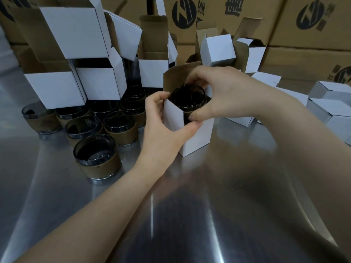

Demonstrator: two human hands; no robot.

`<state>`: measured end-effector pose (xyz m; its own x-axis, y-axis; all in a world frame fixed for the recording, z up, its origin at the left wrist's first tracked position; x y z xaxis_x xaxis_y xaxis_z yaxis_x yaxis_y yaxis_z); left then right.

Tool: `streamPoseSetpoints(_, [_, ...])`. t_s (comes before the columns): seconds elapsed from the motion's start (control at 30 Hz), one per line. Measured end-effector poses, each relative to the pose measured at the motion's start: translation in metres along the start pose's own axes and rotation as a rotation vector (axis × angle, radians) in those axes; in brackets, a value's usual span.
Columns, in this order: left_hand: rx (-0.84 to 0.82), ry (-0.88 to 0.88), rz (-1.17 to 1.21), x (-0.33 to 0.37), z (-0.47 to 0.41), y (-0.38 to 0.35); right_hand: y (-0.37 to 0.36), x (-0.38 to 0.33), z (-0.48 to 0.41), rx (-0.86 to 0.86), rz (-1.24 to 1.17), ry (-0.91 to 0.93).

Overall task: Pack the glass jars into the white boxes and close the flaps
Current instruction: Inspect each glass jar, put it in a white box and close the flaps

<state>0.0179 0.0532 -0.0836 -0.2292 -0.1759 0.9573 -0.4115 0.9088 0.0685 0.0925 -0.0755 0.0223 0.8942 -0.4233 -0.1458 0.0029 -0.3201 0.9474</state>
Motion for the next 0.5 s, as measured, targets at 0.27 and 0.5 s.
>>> streamPoseSetpoints(0.27, [0.009, -0.002, -0.085, -0.003, -0.001, 0.0, -0.002, -0.002, -0.007, -0.151, -0.035, -0.138])
streamPoseSetpoints(0.5, [-0.017, 0.017, -0.246, -0.003, 0.002, -0.004, -0.007, -0.002, -0.013, -0.293, -0.114, -0.341])
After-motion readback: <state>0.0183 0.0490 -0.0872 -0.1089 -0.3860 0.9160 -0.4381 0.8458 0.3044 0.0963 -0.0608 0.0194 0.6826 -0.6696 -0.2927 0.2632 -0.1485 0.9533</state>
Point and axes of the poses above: each hand's wrist, its own z-axis away from the middle knuckle, its own y-axis out of the back of the hand, x = y × z, the point moved 1 cm from there along -z, towards the middle knuckle, and after that the axes turned 13 degrees about y, right-handed, at the moved point
